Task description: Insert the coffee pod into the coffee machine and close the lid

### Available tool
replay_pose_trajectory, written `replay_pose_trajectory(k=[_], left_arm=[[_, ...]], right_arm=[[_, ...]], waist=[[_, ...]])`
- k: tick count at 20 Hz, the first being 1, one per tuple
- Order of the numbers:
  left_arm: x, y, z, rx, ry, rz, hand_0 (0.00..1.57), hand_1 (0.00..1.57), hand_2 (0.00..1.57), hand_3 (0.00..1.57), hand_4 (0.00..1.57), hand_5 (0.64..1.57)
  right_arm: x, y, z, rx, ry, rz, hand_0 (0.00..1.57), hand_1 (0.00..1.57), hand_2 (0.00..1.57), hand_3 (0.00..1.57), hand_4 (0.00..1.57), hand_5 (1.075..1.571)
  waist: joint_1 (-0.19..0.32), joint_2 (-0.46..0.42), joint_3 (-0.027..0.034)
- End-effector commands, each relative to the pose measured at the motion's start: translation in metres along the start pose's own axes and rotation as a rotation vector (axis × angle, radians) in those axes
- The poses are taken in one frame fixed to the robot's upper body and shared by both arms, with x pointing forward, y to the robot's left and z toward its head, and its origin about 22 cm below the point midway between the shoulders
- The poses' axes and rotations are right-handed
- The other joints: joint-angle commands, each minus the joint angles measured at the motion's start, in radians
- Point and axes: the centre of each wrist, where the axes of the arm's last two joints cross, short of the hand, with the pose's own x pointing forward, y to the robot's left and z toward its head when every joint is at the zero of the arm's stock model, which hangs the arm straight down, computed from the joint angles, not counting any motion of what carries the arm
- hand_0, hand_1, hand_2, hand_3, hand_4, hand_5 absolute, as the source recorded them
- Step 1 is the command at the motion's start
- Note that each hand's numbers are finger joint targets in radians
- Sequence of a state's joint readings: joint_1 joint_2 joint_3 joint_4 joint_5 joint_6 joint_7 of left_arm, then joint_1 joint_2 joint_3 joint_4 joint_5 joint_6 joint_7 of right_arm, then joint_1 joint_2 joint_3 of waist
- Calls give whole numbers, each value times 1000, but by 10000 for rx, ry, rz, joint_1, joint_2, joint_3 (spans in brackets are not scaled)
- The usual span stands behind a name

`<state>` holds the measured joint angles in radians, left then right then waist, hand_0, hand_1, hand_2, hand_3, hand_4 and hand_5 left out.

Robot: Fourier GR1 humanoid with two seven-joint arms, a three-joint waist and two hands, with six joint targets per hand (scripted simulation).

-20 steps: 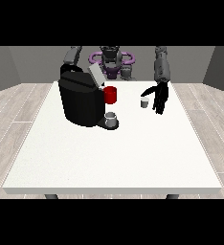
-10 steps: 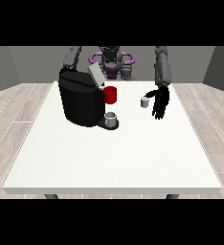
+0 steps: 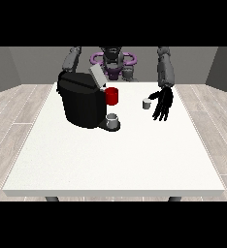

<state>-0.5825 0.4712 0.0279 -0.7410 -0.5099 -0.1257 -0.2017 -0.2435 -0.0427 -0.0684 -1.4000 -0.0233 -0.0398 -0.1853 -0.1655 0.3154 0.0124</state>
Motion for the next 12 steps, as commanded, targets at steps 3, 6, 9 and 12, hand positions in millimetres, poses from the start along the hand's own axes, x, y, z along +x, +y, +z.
replay_pose_trajectory(k=[3,6,9,12], left_arm=[[9,-50,-6,-583,134,-533,1071,1071,1147,1082,0,1571],[26,-51,-14,-615,-357,-953,1094,1094,1154,1130,0,1571],[25,-63,-14,-610,-174,-1088,1207,1207,1222,1091,0,1571],[22,-71,-10,-813,-422,-1077,1262,1262,1250,1097,73,1571]], right_arm=[[-10,-5,3,-18,609,15,0,0,0,0,388,1571],[-12,7,-4,-103,588,-109,0,0,0,0,403,1571],[-15,13,-2,-85,634,-53,0,0,0,0,399,1571],[-18,-1,-2,-290,689,-98,0,0,0,0,328,1571]], waist=[[-45,-500,-125],[21,-504,-124],[-86,-381,-126],[-34,-411,-125]])
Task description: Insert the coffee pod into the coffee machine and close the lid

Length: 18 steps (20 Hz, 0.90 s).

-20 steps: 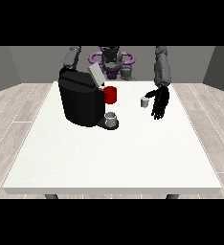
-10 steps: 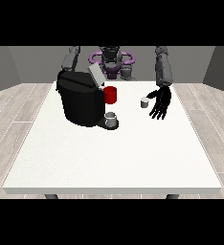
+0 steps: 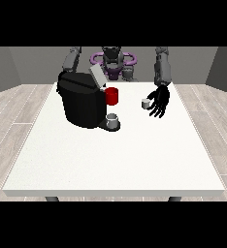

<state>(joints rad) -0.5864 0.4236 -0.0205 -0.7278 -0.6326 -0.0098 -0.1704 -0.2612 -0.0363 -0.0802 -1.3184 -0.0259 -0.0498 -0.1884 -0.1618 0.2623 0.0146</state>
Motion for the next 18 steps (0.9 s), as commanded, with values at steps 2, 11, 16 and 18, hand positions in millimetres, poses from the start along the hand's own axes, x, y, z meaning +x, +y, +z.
replay_pose_trajectory(k=[2,11,16,18], left_arm=[[22,-30,-6,-1303,-834,172,1249,1249,1243,1080,105,1571],[29,-52,-8,-955,-827,-103,1332,1332,1392,1312,619,1571],[30,-25,-17,-372,-1731,372,1367,1367,1422,1365,678,1571],[39,-44,-13,-1127,-1842,216,1208,1208,1317,1330,680,1571]], right_arm=[[-8,-11,0,-54,371,38,0,0,0,0,330,1571],[-23,-14,9,-205,792,-7,0,0,0,0,403,1571],[-29,-12,12,-392,445,-64,0,0,0,0,400,1571],[-40,-40,10,-1086,940,-285,0,0,0,0,392,1571]], waist=[[-25,-170,-144],[102,-622,-148],[81,-388,-148],[658,-896,-143]])
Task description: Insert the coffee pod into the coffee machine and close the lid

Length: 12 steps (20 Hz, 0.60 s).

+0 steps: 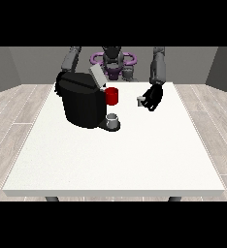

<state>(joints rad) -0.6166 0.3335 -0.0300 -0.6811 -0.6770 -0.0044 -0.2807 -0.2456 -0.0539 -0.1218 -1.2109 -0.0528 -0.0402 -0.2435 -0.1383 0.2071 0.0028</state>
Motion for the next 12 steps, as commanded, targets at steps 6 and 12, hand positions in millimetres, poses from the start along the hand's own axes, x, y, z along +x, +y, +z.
replay_pose_trajectory(k=[6,12], left_arm=[[14,5,-13,-401,-292,940,1516,1516,1465,1340,592,1571],[58,9,-29,-838,-863,1431,1423,1423,1407,1332,574,1571]], right_arm=[[-14,16,7,-136,778,-217,0,0,0,0,280,1571],[-30,-46,12,-326,1059,15,0,0,0,0,293,1571]], waist=[[100,-781,-30],[521,-1375,-25]])
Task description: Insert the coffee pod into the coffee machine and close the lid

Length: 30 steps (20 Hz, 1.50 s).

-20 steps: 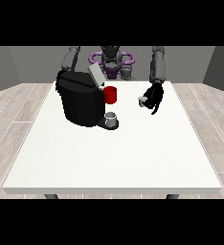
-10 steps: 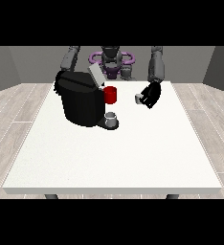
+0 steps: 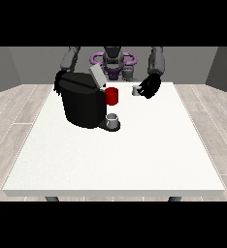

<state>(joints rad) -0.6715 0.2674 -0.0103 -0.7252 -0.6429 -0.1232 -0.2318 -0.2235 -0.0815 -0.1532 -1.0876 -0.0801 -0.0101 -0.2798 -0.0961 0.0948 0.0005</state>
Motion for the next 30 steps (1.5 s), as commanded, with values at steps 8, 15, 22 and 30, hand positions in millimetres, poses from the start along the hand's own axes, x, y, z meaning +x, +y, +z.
replay_pose_trajectory(k=[8,15,22,30], left_arm=[[39,11,-15,-590,206,980,1256,1256,1311,1263,576,1571],[63,29,-24,-137,65,776,1340,1340,1403,1381,651,1571],[109,75,-35,931,-903,857,1459,1459,1448,1335,615,1571],[93,133,-30,2038,-227,1455,1454,1454,1467,1359,653,1571]], right_arm=[[-21,-12,18,6,766,266,0,0,0,0,298,1571],[-11,8,17,422,561,630,0,0,0,0,311,1571],[1,-8,-4,414,-485,42,0,0,0,0,192,1571],[44,10,-26,1481,-1388,163,0,0,0,0,21,1571]], waist=[[172,-1215,0],[-390,-972,-5],[-475,-96,-2],[-1480,1019,-6]])
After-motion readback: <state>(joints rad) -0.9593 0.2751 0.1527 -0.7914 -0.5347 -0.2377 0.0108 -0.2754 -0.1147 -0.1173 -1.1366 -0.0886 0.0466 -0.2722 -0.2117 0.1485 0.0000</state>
